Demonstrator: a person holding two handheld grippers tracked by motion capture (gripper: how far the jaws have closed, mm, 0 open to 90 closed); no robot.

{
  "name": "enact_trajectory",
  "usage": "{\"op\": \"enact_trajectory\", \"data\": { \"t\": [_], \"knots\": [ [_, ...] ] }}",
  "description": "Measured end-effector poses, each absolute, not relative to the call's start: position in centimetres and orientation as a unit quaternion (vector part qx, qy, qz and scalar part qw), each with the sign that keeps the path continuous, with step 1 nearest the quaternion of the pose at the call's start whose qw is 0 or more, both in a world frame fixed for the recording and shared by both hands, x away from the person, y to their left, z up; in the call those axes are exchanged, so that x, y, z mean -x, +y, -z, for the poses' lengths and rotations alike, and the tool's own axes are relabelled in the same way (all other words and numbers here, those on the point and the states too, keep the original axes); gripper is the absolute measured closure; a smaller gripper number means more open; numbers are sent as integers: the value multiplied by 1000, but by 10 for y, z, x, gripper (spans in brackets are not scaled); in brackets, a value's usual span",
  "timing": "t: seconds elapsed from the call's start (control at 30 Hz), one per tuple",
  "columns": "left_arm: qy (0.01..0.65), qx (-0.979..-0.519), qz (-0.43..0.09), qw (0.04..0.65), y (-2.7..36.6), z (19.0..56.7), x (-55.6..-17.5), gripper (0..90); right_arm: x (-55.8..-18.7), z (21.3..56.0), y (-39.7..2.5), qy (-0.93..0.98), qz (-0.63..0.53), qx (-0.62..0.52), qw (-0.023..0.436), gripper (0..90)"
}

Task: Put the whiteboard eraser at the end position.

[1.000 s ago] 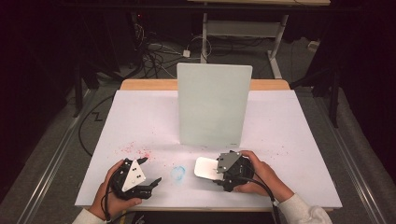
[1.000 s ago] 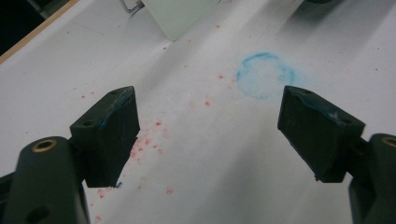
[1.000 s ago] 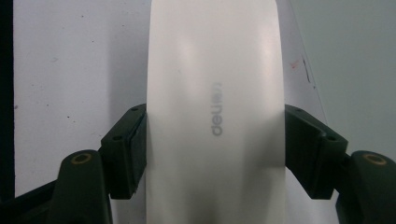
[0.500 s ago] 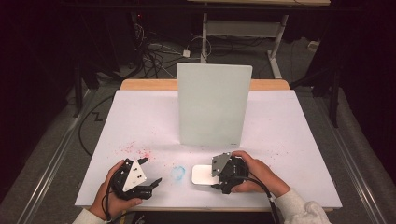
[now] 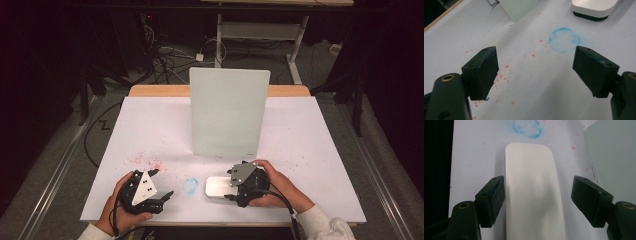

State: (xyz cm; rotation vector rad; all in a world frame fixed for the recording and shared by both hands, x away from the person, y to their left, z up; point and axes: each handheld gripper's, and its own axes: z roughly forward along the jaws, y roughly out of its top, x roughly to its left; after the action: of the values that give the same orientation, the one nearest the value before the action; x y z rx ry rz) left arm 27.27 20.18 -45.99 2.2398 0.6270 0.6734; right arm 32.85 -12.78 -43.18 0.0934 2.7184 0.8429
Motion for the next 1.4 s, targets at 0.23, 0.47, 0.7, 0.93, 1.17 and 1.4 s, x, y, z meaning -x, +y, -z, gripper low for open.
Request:
{"op": "enact_trajectory", "data": {
  "t": [0.23, 0.47, 0.7, 0.93, 1.17, 1.4],
  "knots": [
    [244, -865, -261, 353, 202, 460, -273, 197, -329, 423, -134, 923, -325, -63, 193, 241],
    [244, -865, -261, 353, 202, 460, -272, 197, -329, 413, -145, 891, -362, -101, 255, 229],
    [244, -865, -261, 352, 202, 460, -273, 197, -329, 405, -151, 865, -379, -129, 303, 216],
    [244, -864, -262, 353, 202, 460, -273, 197, -327, 401, -155, 838, -394, -157, 343, 188],
    [244, -864, -262, 354, 203, 459, -272, 197, -326, 399, -158, 820, -396, -173, 375, 181],
    [243, -864, -264, 354, 203, 459, -272, 197, -324, 395, -165, 806, -399, -184, 396, 182]
  ]
}}
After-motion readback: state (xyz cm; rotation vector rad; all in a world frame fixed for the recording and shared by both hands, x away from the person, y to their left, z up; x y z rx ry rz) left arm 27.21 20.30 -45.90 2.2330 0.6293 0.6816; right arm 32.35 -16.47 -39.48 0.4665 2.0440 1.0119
